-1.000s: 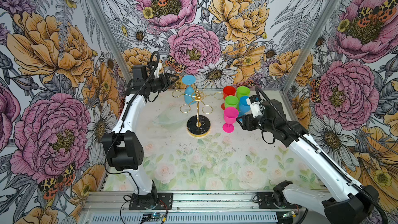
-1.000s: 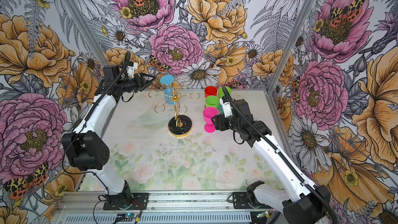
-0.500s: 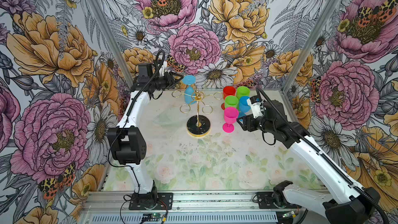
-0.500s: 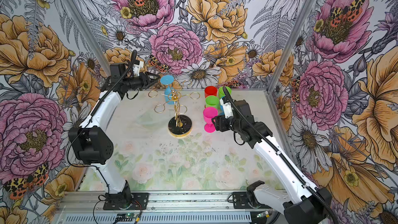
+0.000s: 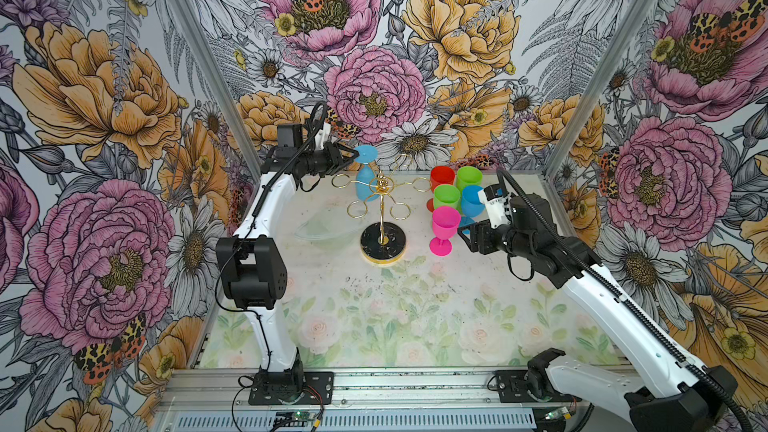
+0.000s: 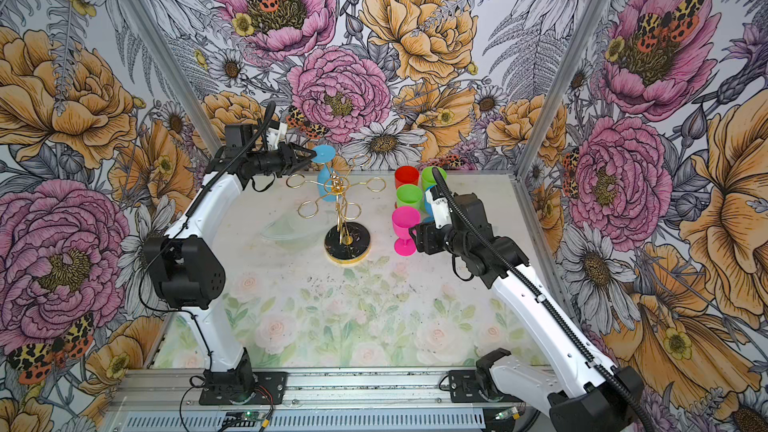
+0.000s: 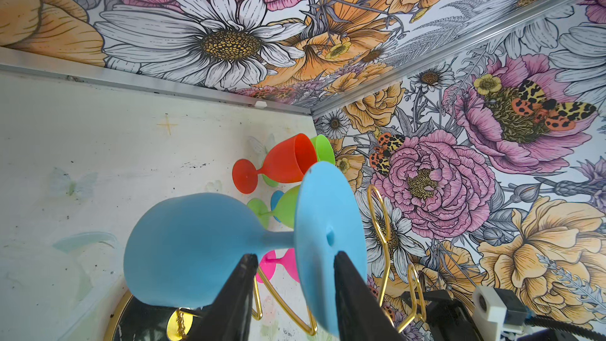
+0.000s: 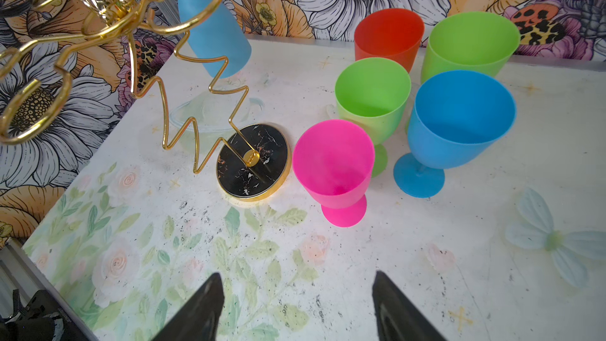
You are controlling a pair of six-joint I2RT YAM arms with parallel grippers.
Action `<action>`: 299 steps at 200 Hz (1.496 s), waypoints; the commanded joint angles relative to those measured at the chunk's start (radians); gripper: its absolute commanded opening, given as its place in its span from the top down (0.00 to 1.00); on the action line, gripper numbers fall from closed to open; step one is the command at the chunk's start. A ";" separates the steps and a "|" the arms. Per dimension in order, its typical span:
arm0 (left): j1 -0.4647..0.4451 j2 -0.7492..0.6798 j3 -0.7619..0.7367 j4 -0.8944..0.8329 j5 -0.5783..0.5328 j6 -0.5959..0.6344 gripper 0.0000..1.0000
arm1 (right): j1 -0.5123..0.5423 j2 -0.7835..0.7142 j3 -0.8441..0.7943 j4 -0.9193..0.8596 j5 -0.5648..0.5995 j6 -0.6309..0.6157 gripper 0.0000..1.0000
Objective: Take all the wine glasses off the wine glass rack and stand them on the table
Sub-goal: 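Close the left gripper on the foot of the hanging light-blue glass, then slide the light-blue glass off the rack hook with the left gripper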
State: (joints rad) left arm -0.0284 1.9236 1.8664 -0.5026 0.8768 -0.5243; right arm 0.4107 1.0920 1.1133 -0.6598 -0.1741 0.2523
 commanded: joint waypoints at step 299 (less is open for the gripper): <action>-0.021 -0.086 0.011 -0.008 0.027 -0.051 1.00 | 0.000 -0.013 -0.006 0.020 -0.008 0.001 0.28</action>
State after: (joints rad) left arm -0.0422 1.8919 1.8950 -0.5064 0.9066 -0.5709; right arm 0.4107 1.0908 1.1019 -0.6601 -0.1741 0.2523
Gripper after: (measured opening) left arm 0.058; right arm 0.720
